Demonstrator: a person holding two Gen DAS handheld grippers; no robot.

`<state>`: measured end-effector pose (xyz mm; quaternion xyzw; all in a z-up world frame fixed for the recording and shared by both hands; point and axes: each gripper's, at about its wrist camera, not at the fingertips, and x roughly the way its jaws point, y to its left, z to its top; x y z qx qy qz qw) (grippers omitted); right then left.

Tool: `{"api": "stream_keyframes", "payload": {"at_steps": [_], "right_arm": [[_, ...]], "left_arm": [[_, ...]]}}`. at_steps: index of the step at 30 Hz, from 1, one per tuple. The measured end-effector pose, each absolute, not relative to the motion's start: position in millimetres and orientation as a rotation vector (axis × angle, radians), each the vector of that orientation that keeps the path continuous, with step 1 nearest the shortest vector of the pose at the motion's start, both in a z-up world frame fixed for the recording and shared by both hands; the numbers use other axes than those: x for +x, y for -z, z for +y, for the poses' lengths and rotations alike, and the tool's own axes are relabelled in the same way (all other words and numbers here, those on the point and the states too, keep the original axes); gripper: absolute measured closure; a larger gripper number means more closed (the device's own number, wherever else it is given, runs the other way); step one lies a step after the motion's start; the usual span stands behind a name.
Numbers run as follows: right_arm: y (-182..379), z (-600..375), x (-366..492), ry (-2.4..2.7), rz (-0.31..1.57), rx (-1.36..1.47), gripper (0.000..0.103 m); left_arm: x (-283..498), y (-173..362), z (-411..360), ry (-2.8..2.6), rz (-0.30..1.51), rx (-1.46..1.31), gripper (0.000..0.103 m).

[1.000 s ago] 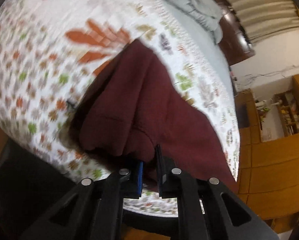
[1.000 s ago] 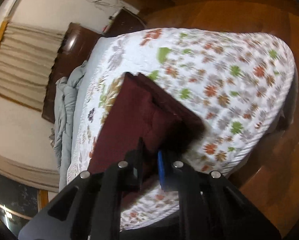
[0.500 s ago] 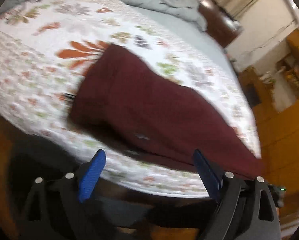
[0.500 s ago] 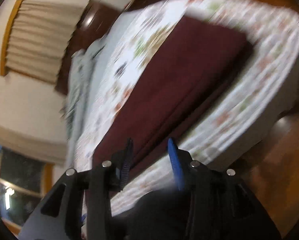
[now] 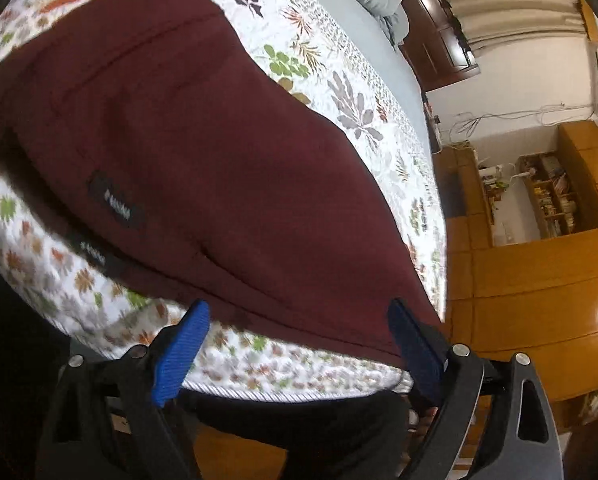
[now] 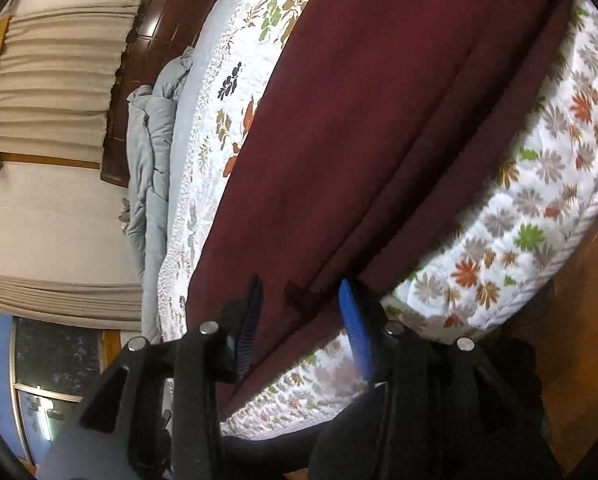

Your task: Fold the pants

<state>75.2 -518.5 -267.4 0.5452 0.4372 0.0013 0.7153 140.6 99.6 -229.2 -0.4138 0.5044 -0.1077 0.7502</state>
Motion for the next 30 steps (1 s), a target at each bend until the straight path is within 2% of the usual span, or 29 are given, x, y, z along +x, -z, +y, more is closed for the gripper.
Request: {"api": "stream_keyframes", "payload": {"at_steps": [3,4,5,6,7,8,10,16,18,20,21,23,24,25,26,29,30], "right_arm": [[269.0,-519.5,76.7,-0.006,0.97,1.204,0.063],[268.4,-519.7,76.2,-0.011,0.966,1.196,0.069],[265.8,-519.7,76.4,-0.024,0.954,1.18,0.09],[262.5,-518.3,75.8,-0.03,0.942,1.167,0.093],[259.5,-518.2,73.4,-0.035,0.933,1.159,0.094],[256.5,-517.7,71.5,-0.038,0.928,1.15,0.094],[251.3,-518.8,64.2,-0.039,0.918,1.144,0.095],[272.3,-519.1,71.8,-0.035,0.991,1.156,0.092],[267.6,-518.8,69.5,-0.044,0.976,1.16,0.085],[257.7,-516.8,61.8,-0.051,0.98,1.163,0.067],[252.7,-513.4,58.2,-0.068,0.976,1.173,0.066],[245.5,-495.1,55.9,-0.123,1.005,1.19,0.06],[246.5,-480.3,58.0,-0.177,1.022,1.218,0.059],[247.1,-471.1,60.5,-0.198,1.033,1.226,0.058],[245.5,-459.1,65.4,-0.196,1.042,1.195,0.061],[248.3,-431.5,87.0,-0.212,1.102,1.164,0.061],[249.0,-426.5,91.0,-0.206,1.125,1.149,0.061]], "left_arm": [[148.3,243.3,104.6,0.177,1.139,-0.918,0.012],[150.4,246.8,106.6,0.173,1.142,-0.932,0.015],[151.2,248.0,108.8,0.166,1.138,-0.929,0.02],[151.0,247.6,109.0,0.163,1.129,-0.915,0.049],[152.3,248.2,108.0,0.179,1.129,-0.909,0.092],[151.5,249.9,108.7,0.189,1.127,-0.923,0.098],[144.7,245.9,112.6,0.187,1.094,-0.921,0.1],[129.9,270.5,119.3,0.167,1.134,-0.984,0.1],[129.9,274.3,122.5,0.174,1.129,-1.002,0.1],[130.2,269.8,121.6,0.187,1.121,-1.0,0.098],[130.4,265.6,118.6,0.189,1.128,-0.981,0.09],[126.6,254.0,107.5,0.21,1.129,-0.947,0.065],[122.7,247.3,97.6,0.23,1.125,-0.938,0.046],[121.4,242.3,88.6,0.251,1.121,-0.928,0.036],[122.1,238.3,82.0,0.27,1.119,-0.914,0.034],[131.2,222.7,60.6,0.319,1.108,-0.825,0.027],[134.9,217.7,55.9,0.32,1.102,-0.792,0.021]]}}
